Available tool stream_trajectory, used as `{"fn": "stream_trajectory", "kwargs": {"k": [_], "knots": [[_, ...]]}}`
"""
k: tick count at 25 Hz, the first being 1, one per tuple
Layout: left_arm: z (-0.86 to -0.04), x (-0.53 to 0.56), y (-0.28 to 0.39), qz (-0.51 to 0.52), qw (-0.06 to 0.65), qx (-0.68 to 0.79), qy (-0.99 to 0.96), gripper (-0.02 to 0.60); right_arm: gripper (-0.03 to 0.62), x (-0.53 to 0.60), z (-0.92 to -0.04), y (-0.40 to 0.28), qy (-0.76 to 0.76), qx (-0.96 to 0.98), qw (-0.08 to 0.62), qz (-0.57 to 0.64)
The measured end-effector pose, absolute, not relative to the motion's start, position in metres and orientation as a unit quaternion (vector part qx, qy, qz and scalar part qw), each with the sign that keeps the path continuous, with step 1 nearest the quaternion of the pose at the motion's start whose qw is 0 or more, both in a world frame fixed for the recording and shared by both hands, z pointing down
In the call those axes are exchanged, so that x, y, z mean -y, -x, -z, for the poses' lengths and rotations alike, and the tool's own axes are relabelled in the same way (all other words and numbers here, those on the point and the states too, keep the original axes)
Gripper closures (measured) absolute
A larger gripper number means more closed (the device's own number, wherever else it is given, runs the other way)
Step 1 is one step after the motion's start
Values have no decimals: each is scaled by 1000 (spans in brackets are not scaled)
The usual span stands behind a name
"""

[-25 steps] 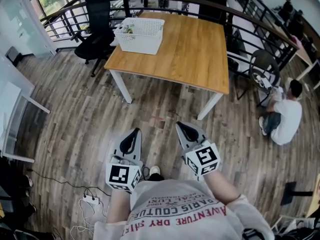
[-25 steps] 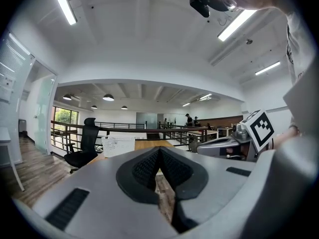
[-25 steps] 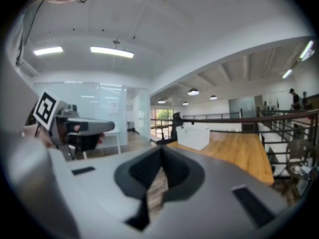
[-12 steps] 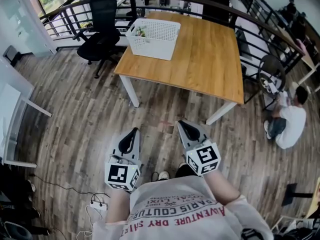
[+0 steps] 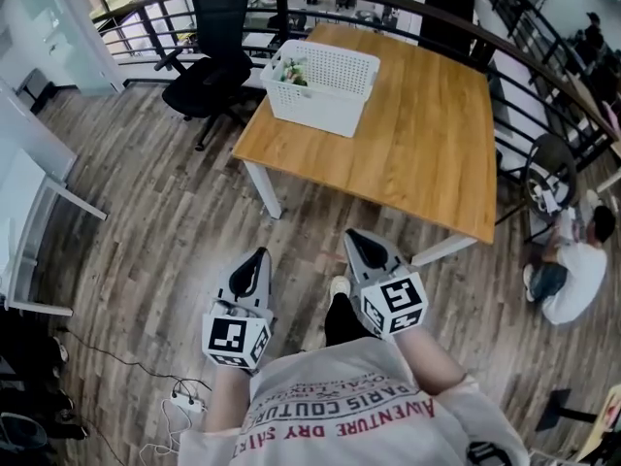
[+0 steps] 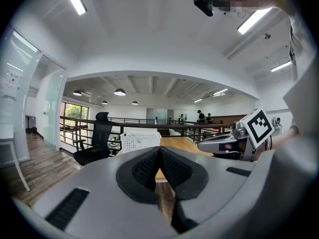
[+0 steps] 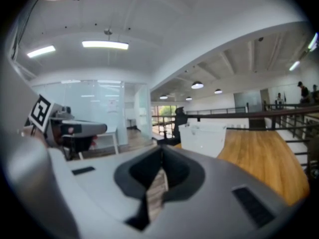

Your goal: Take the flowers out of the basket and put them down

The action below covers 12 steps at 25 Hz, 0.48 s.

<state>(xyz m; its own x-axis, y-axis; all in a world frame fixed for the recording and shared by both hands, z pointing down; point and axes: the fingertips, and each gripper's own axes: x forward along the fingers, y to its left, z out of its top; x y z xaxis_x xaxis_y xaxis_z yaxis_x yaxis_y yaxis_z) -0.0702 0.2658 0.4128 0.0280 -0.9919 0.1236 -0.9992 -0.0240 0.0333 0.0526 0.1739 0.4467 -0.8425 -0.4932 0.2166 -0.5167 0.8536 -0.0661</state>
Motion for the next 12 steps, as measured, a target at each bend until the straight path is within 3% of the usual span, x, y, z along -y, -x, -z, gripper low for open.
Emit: {"fn": "stream_trajectory", "kwargs": {"k": [12], "knots": [[-383,-58,121,-26,35,721,-692,555,566,28,-432,0,-225,967,101,-60]]}}
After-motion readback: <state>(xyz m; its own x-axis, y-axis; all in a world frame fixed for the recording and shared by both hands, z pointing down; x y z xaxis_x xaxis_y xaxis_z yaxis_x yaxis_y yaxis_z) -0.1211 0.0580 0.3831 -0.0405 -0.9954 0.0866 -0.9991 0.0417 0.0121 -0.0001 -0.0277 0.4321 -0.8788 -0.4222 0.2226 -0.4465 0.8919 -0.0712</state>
